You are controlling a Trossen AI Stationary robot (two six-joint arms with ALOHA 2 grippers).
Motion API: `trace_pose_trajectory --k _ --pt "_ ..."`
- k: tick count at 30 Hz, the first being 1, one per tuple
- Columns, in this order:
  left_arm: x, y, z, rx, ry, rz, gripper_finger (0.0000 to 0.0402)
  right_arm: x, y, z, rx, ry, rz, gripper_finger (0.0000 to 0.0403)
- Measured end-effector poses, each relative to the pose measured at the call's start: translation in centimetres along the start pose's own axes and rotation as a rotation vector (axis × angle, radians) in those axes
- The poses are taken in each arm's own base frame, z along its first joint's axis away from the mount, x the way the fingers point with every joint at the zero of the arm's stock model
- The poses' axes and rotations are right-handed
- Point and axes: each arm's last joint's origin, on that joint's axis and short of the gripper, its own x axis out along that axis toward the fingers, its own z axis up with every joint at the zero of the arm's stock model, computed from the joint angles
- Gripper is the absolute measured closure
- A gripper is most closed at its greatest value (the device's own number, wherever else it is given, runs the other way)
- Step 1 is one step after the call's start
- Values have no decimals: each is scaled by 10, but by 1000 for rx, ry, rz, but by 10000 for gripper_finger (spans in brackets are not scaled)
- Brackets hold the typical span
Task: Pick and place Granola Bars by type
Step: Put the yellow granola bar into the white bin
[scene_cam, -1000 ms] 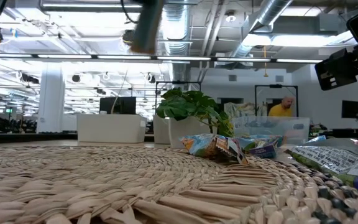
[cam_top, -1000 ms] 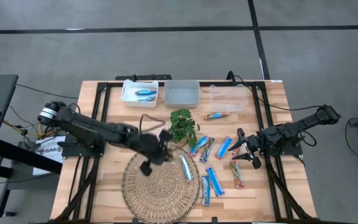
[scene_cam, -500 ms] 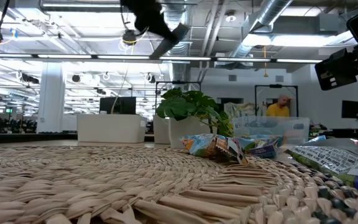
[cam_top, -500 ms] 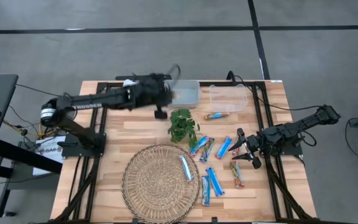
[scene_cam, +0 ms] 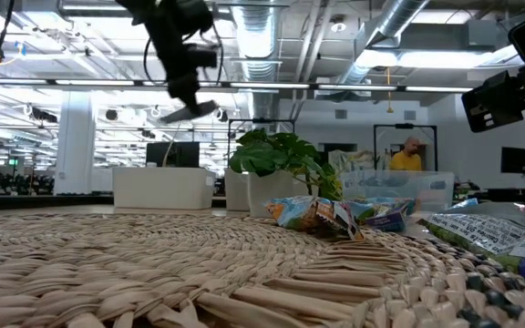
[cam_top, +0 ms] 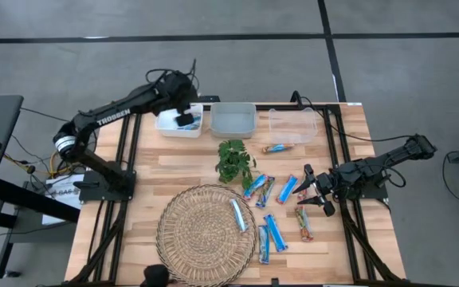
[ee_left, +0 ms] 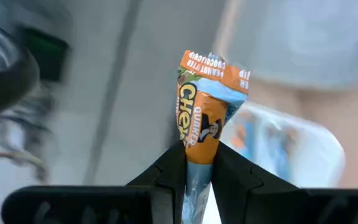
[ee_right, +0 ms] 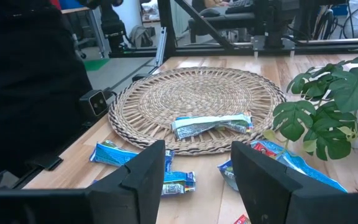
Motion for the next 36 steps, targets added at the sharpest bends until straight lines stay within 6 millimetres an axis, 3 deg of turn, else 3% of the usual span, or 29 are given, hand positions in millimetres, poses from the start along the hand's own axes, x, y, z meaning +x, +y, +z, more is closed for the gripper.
trace_pose_trajectory --k 12,17,24,36 --pt "63 -19 -22 -17 195 -191 342 0 0 0 0 0 0 226" --pt "79 -23 -25 -16 238 -215 342 0 0 0 0 0 0 226" --pt "85 -23 -28 -65 266 -209 329 0 0 0 0 0 0 227" --pt "77 -21 -25 -74 229 -225 215 0 0 0 0 0 0 227"
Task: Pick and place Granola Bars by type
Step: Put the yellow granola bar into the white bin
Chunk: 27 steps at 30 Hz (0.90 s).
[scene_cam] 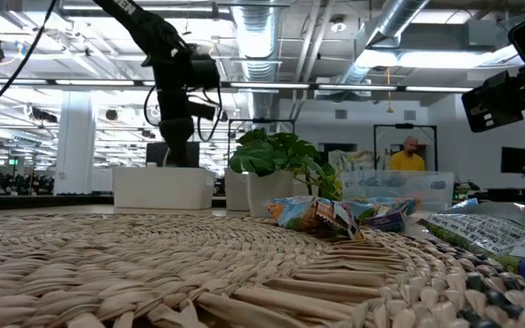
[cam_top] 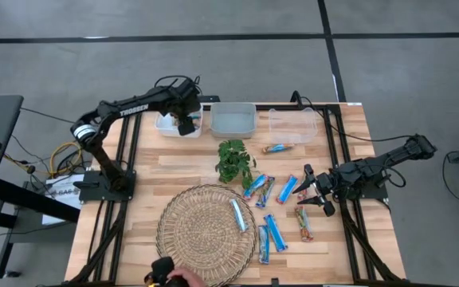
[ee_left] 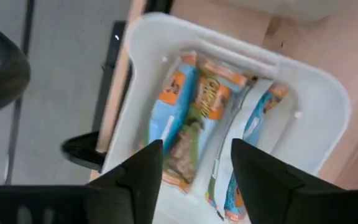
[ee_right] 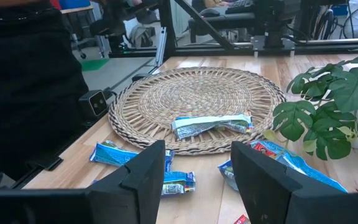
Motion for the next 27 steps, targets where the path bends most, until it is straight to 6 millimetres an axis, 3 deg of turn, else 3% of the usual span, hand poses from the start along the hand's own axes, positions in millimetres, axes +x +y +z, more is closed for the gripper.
trace_pose_trajectory --k 7,11,18,27 --pt "-42 -1 1 -6 -177 -18 206 0 0 0 0 0 0 225" --pt "-69 -11 6 55 -347 -107 206 0 0 0 0 0 0 227" --pt "-105 -45 13 255 -582 -320 206 0 0 0 0 0 0 225" --pt "-142 -107 15 544 -746 -557 206 0 0 0 0 0 0 225"
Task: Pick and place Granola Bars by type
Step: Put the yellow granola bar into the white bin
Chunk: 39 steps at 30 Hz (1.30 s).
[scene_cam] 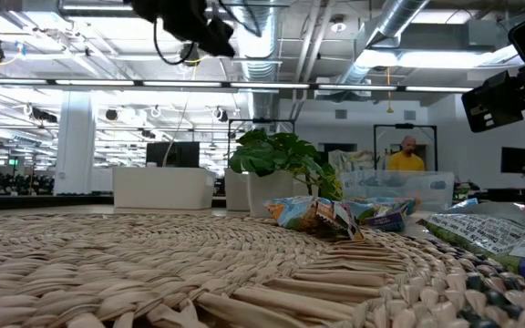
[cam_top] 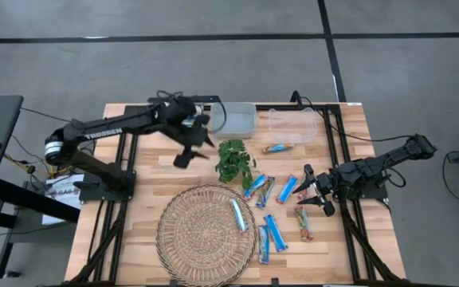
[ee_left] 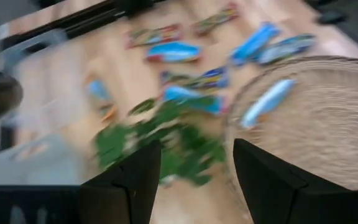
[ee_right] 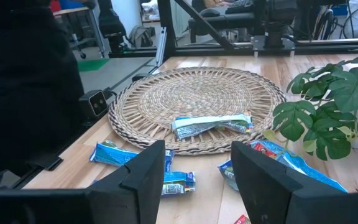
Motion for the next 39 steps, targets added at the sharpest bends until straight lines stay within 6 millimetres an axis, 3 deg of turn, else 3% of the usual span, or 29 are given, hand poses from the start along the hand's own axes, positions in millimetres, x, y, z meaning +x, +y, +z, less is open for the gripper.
trace_pose_trajectory --k 10,16,29,39 --pt "29 -68 31 250 7 -190 206 0 0 0 0 -1 0 226" --pt "68 -94 34 368 88 -235 206 0 0 0 0 0 0 227" --pt "165 -115 15 420 273 -145 206 0 0 0 0 0 0 227" --pt "205 -118 5 432 228 -120 206 0 0 0 0 0 0 227"
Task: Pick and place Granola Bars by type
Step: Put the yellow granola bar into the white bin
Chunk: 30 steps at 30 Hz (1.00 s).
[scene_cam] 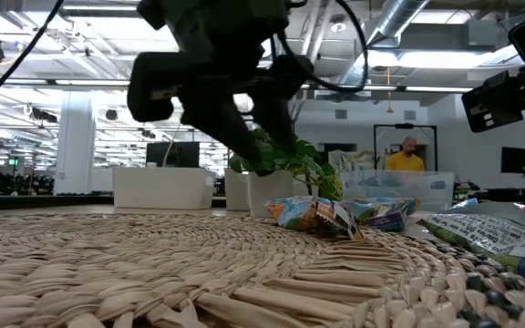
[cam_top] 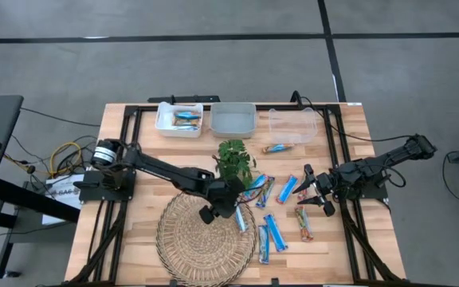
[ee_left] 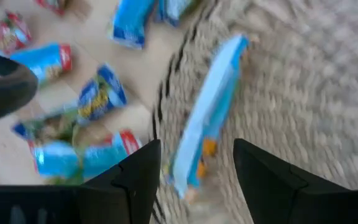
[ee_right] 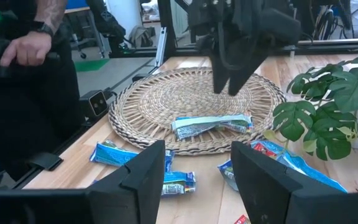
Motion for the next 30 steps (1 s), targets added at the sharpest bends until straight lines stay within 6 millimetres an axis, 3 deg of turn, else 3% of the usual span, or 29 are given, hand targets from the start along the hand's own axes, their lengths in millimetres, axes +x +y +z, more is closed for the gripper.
trace_pose_trajectory --k 12,24,30 --pt "22 -12 8 138 -37 -8 206 0 0 0 0 -1 0 227" --pt "57 -14 5 137 43 42 206 1 0 -1 0 14 -2 226" --pt "60 -15 4 117 46 30 237 1 0 -2 0 20 -1 226"
